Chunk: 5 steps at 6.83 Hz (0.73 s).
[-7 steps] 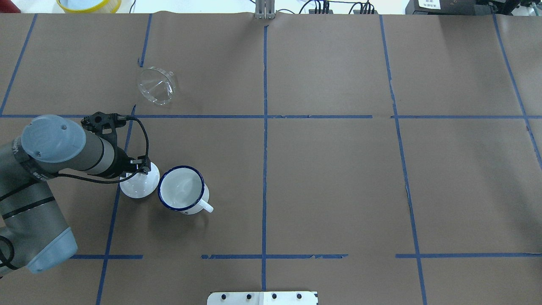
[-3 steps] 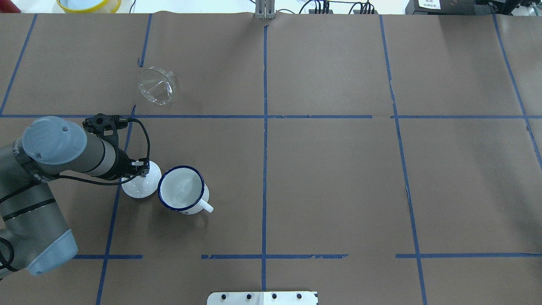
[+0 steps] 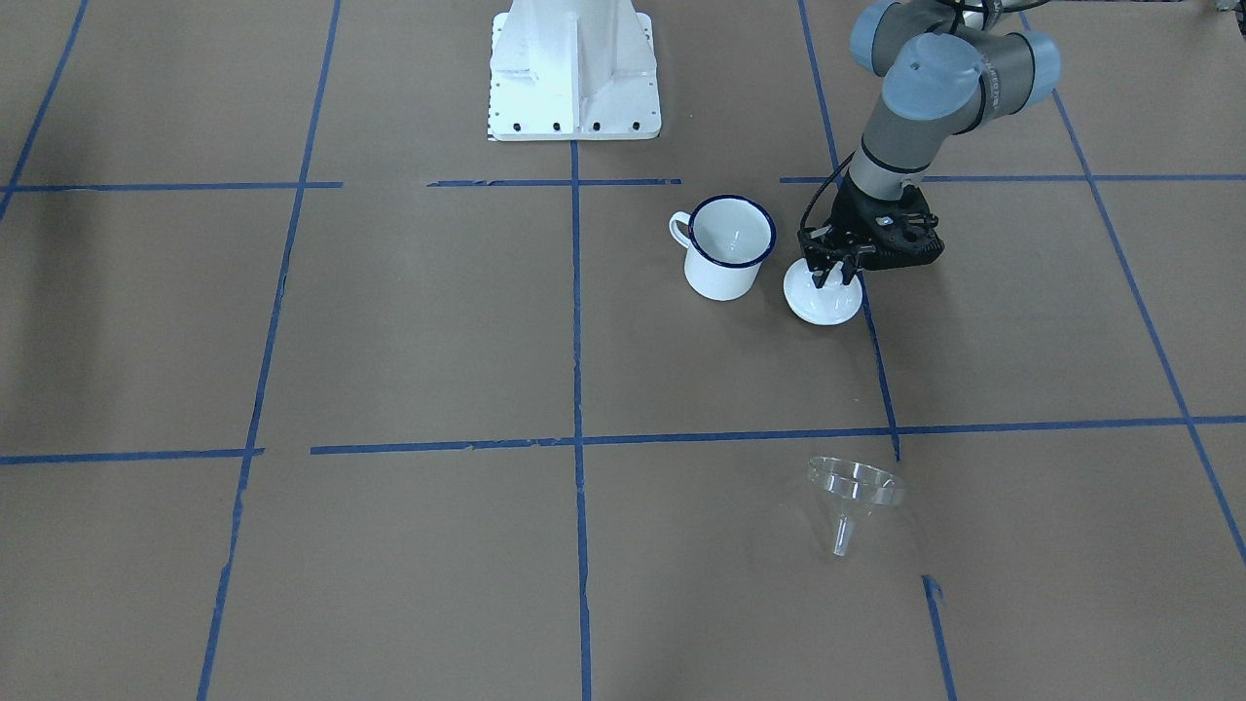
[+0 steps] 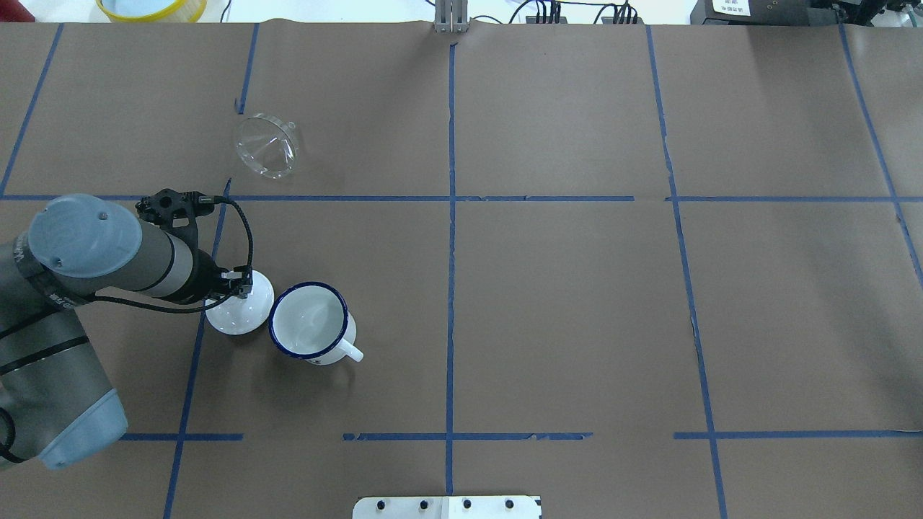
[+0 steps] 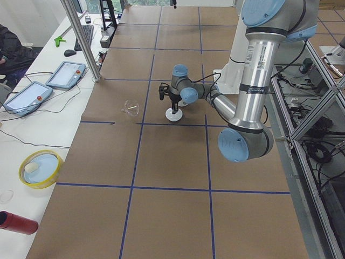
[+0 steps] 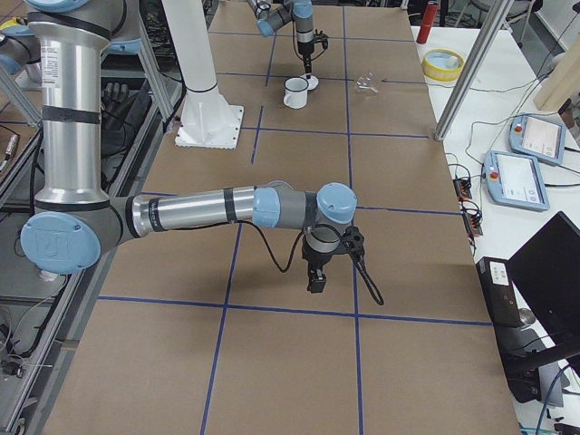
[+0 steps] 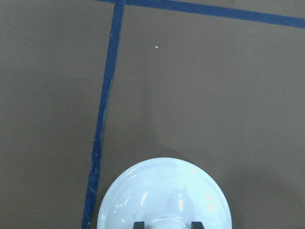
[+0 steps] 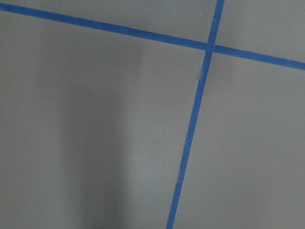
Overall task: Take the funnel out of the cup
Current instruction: 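Close the left gripper on the white lid's knob, then lift the white lid and carry it over the mug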
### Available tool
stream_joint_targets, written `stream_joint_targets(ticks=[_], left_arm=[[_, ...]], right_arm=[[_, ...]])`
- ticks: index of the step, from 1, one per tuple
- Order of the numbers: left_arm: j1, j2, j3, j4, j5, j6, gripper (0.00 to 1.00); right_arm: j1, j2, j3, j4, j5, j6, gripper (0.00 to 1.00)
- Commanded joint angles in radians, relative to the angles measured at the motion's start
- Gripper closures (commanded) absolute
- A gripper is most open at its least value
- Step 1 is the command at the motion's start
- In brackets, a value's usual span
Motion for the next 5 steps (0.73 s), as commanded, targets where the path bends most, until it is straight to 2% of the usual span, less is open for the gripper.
stream_joint_targets(ticks=[1,2,3,4,5], left_arm=[[-0.025,-0.008,-0.168,0.217,-0.002,0.013,1.0],[-0.096,-0.023,-0.238,0.312,-0.005,0.08,1.0],[-0.112,-0.076,-0.277,0.417,-0.007,0.093,1.0],[-0.109,-0.156,-0.28,0.512,-0.04,0.081,1.0],[-0.099,-0.185,-0.273,0.525,-0.081,0.006,1.0]], right_arm=[[0.0,0.0,0.0,0.001,0.0,0.0,0.0],[0.0,0.0,0.0,0.001,0.0,0.0,0.0],[0.0,0.0,0.0,0.001,0.0,0.0,0.0],[0.0,0.0,0.0,-0.001,0.0,0.0,0.0],[0.0,0.0,-0.001,-0.001,0.0,0.0,0.0]])
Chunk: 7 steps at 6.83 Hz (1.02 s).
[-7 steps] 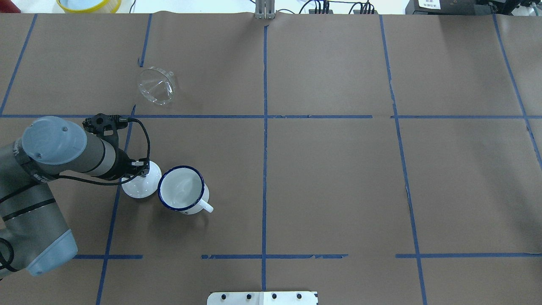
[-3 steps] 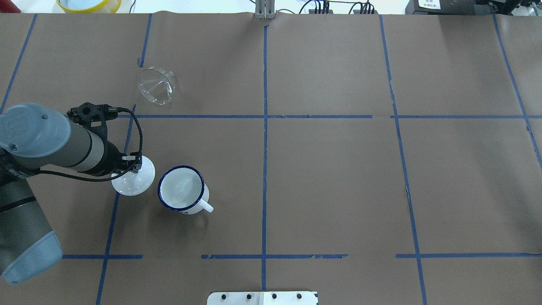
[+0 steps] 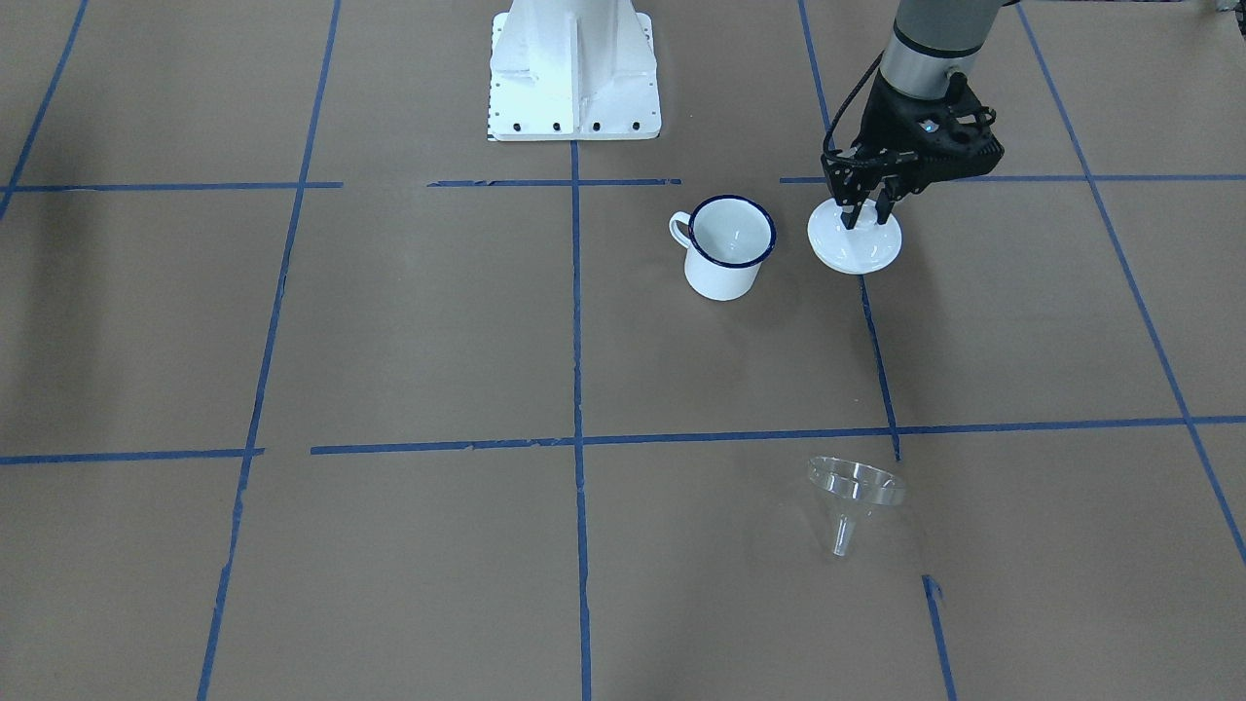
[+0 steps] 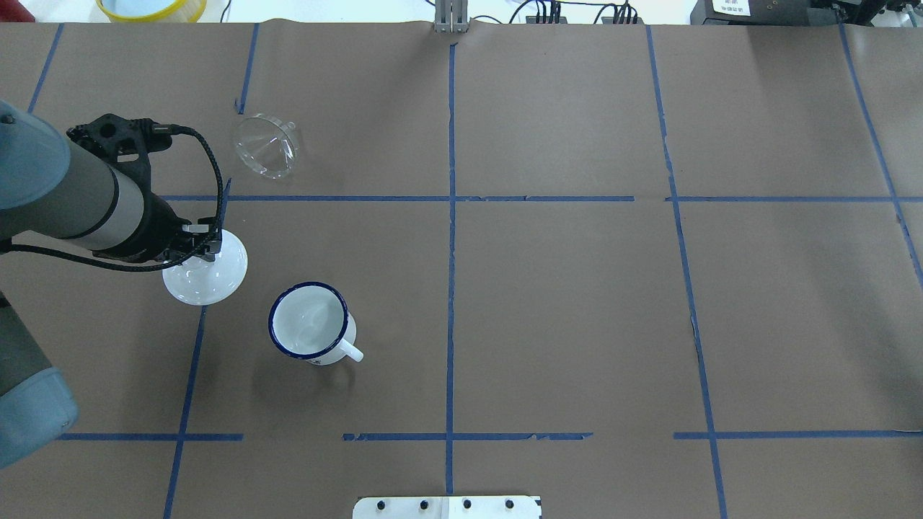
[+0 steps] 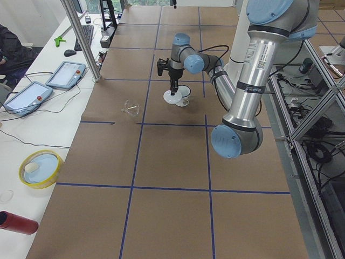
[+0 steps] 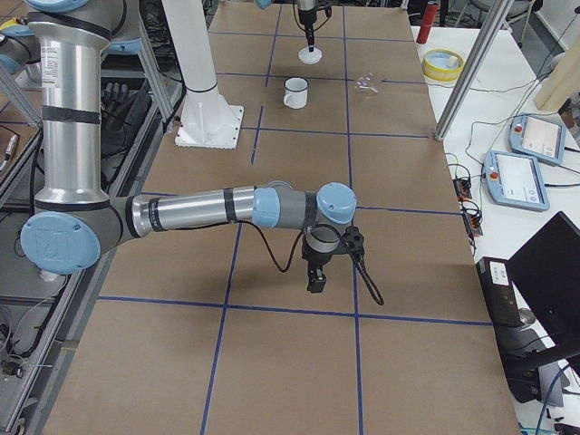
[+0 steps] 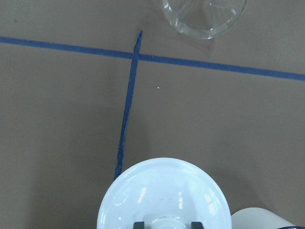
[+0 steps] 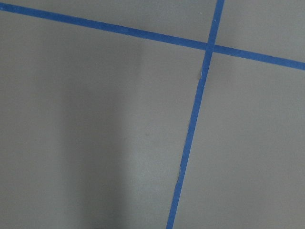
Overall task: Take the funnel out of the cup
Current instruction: 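Lift the white lid and carry it over the mug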
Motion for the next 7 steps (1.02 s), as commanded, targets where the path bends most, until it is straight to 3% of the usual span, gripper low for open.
stream_joint_targets(ticks=[1,4,7], left_arm=[[0.056,-0.072,0.005,0.048,-0.037,-0.154,1.0],[0.144,-0.156,0.096,0.042,-0.037,-0.243,1.0],[0.169,-0.161,0.125,0.016,-0.036,-0.255,1.0]], right_arm=[[0.0,0.002,0.0,0.001,0.0,0.0,0.0],[0.0,0.002,0.0,0.001,0.0,0.0,0.0],[0.0,0.0,0.0,0.001,0.0,0.0,0.0]])
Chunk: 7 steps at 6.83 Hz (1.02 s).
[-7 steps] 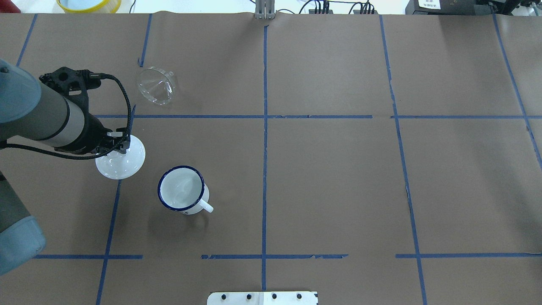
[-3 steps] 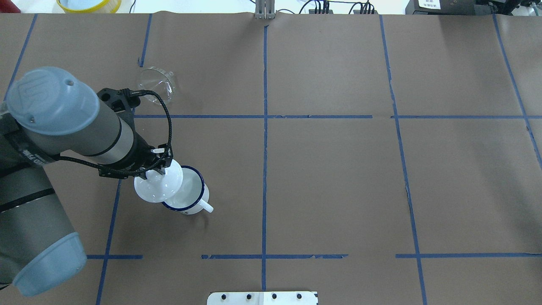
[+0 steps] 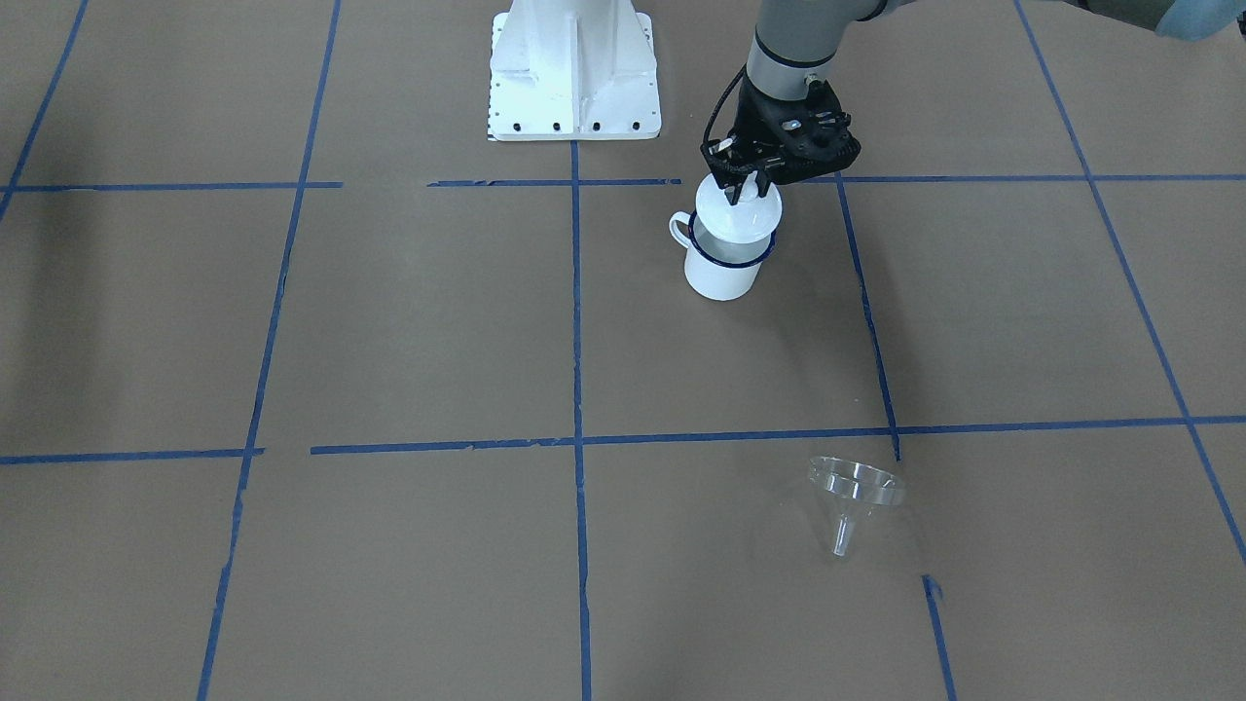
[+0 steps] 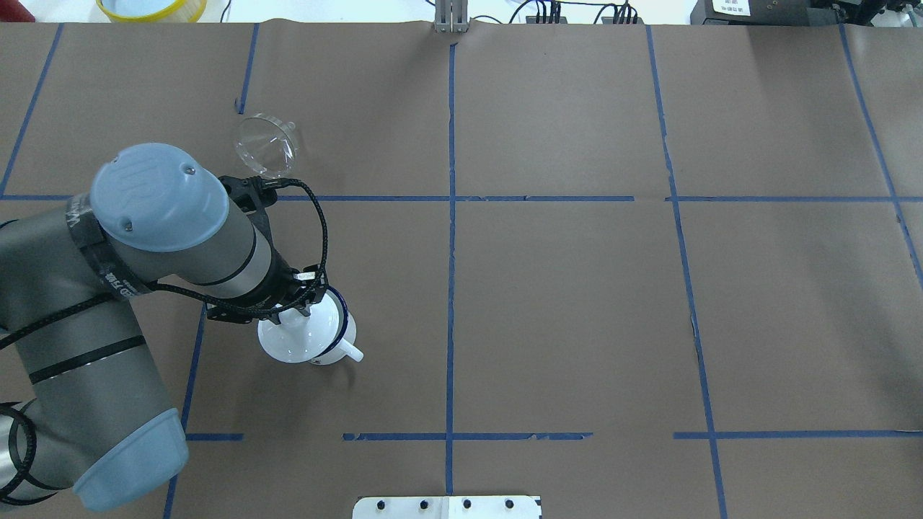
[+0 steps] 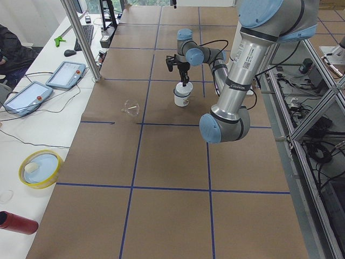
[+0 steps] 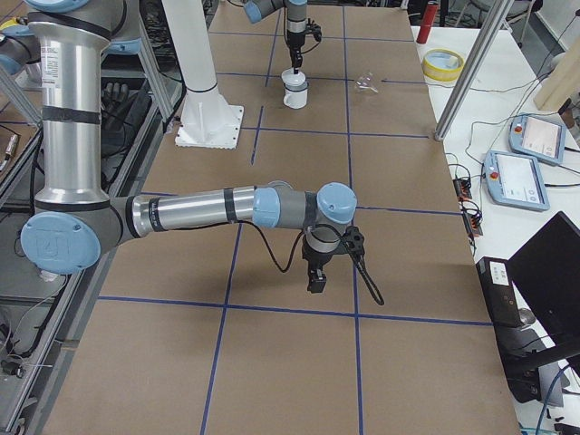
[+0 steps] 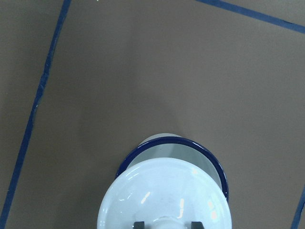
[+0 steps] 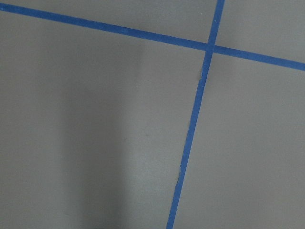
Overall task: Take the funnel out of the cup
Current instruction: 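Lift the white lid and carry it over the mug, then lower the lid onto the mug opening and open the left gripper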
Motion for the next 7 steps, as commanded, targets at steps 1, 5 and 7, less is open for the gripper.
stream_joint_targets(ticks=[1,5,7], left_arm=[[0.004,-0.004,0.022,-0.021,0.0,-0.001,1.0],[0.002,-0.001,0.034,-0.041,0.0,0.008,1.0],[0.002,0.001,0.036,-0.041,0.0,0.011,1.0]], right_arm=[[0.0,0.001,0.0,0.0,0.0,0.0,0.0],[0.0,0.0,0.0,0.0,0.0,0.0,0.0],[0.0,0.0,0.0,0.0,0.0,0.0,0.0]])
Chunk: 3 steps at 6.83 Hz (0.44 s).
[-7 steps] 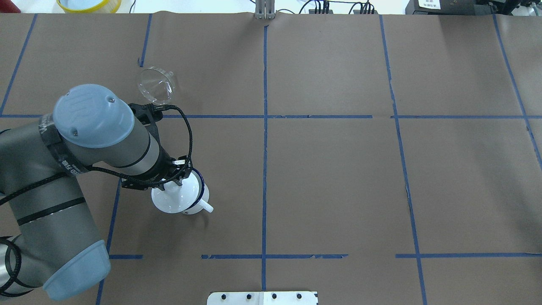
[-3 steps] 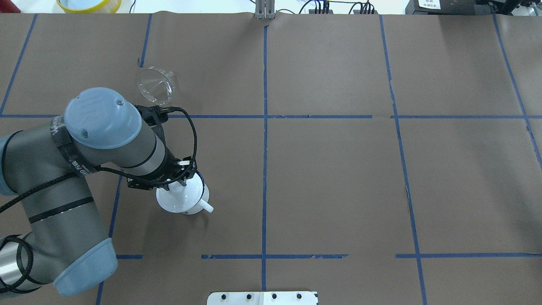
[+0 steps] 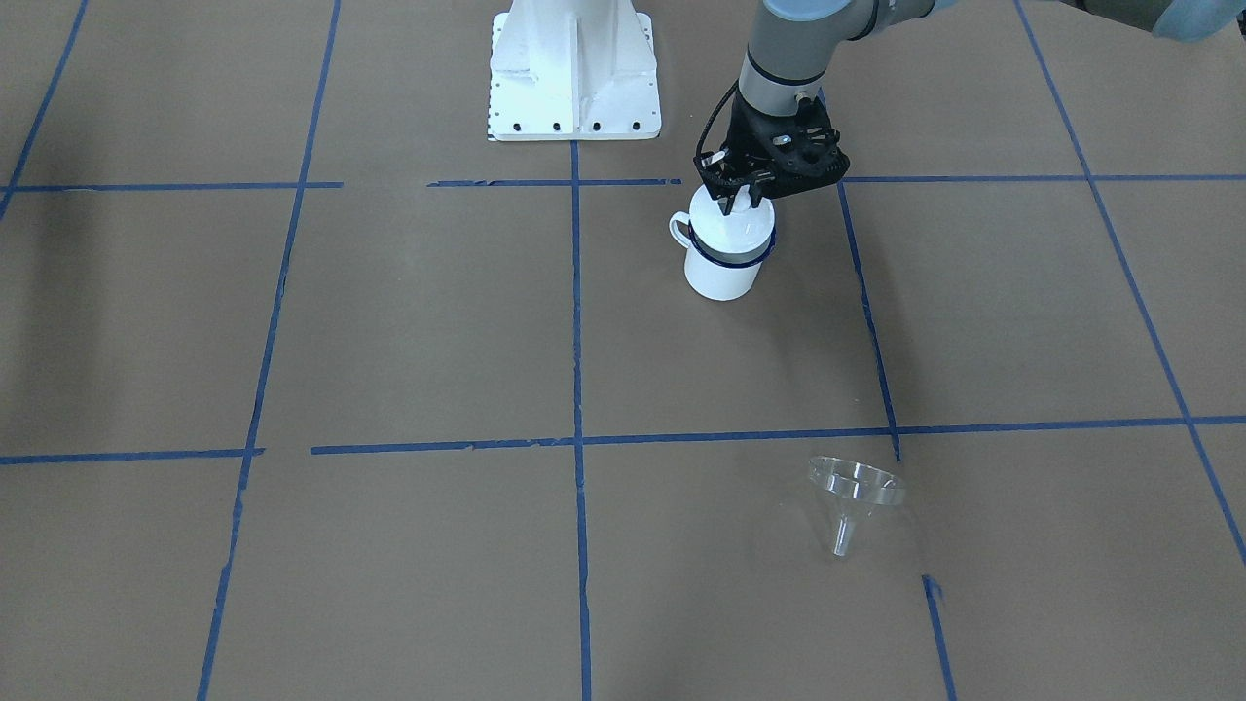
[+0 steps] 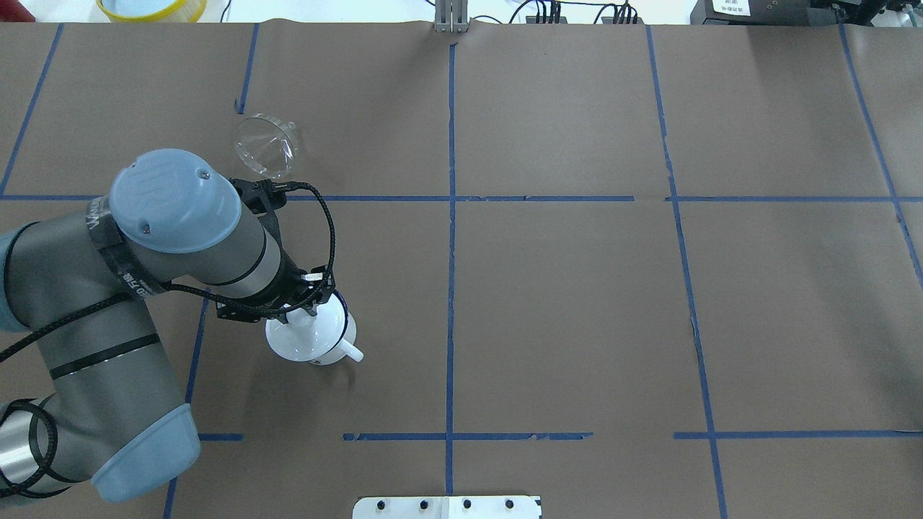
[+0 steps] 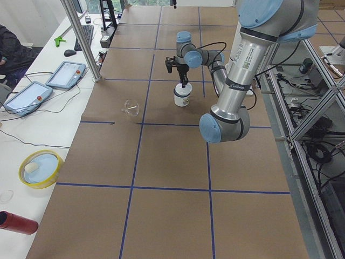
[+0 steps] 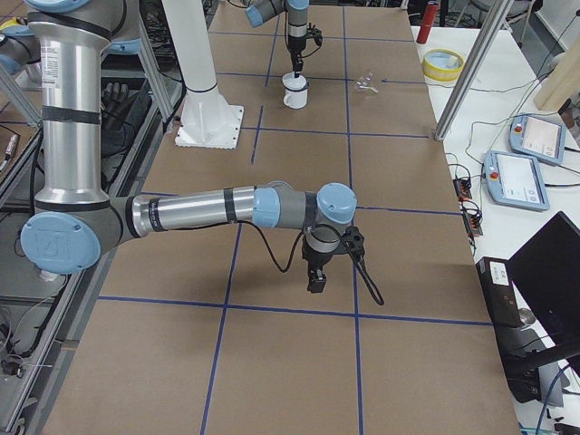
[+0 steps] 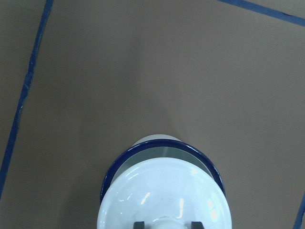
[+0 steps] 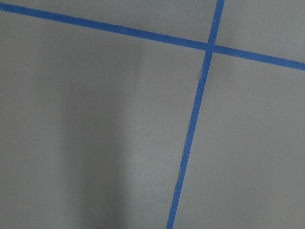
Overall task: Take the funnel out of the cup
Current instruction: 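Lower the lid onto the mug opening and open the left gripper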
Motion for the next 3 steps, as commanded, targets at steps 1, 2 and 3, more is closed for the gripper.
stream_joint_targets(ticks=[1,2,3], left_arm=[[0.0,0.001,0.001,-0.002,0.0,0.002,0.6],[0.0,0.005,0.006,-0.023,0.002,0.004,0.01],[0.0,0.007,0.007,-0.025,0.0,0.004,0.0]], right_arm=[[0.0,0.0,0.0,0.0,0.0,0.0,0.0],[0.0,0.0,0.0,0.0,0.0,0.0,0.0],[0.0,0.0,0.0,0.0,0.0,0.0,0.0]])
